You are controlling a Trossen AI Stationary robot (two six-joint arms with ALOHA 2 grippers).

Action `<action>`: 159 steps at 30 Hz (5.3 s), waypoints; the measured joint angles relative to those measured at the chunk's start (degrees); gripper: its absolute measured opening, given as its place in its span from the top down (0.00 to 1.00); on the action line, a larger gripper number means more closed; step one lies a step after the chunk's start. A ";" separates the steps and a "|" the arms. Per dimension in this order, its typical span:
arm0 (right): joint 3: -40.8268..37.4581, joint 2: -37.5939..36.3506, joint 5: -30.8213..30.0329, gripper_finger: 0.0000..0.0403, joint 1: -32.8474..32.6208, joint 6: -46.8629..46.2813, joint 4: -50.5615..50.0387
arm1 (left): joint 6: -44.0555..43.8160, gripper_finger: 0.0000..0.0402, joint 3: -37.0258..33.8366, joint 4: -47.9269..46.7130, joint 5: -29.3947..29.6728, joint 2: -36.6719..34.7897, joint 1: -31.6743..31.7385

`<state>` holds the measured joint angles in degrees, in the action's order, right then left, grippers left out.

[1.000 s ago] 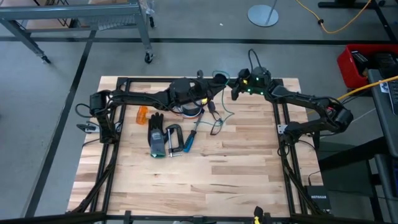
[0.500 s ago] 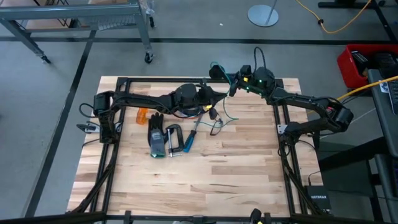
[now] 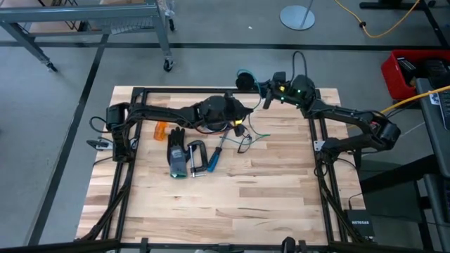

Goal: Coil cords
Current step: Coil the wire in the cable spool

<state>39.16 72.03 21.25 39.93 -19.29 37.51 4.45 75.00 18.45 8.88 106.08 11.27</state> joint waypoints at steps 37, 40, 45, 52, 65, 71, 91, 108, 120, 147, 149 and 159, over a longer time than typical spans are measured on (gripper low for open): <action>0.00 -19.60 24.29 1.00 15.99 15.12 -51.01 | 0.21 1.00 -0.02 -14.48 8.71 0.00 3.42; 0.00 -19.60 20.71 1.00 15.97 17.54 -55.87 | 0.46 1.00 -0.02 -14.41 8.71 0.00 3.94; 0.00 -19.58 13.86 1.00 15.94 19.66 -61.15 | 0.44 1.00 -0.04 -13.44 8.64 -0.02 4.72; 0.00 -19.28 8.76 1.00 15.89 19.74 -61.64 | -0.07 1.00 -0.07 -5.50 7.64 -0.02 4.81; 0.00 -12.93 -9.41 1.00 1.54 21.14 -51.20 | -7.76 1.00 -0.07 -2.77 5.10 -0.07 4.81; 0.00 -9.59 -14.43 1.00 -4.67 23.14 -47.54 | -8.20 1.00 -0.07 -2.83 5.08 -0.09 5.04; -0.02 -7.17 -24.10 1.00 -8.10 22.45 -46.60 | -12.14 1.00 -0.04 -0.24 1.12 -0.09 5.50; -0.02 0.99 -25.74 1.00 -8.06 8.97 -21.33 | -14.03 1.00 -0.04 1.37 0.29 -0.09 1.95; -0.04 0.23 -17.97 1.00 -6.63 7.24 -12.06 | -10.01 1.00 0.00 -5.62 2.02 -0.09 1.66; -0.11 -10.71 -5.52 1.00 -0.58 4.74 -17.31 | -0.98 0.96 -0.01 -10.26 7.57 -0.12 1.83; 0.11 -10.86 -5.74 1.00 -0.49 4.01 -15.41 | -0.97 0.96 -0.35 -11.74 7.48 0.00 1.84; 0.10 -10.79 -5.31 1.00 -0.49 4.32 -12.43 | -1.09 0.95 -0.17 -11.16 7.55 0.81 1.59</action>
<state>39.26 61.23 15.93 39.44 -14.97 25.08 3.36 74.83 7.29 16.43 106.89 12.86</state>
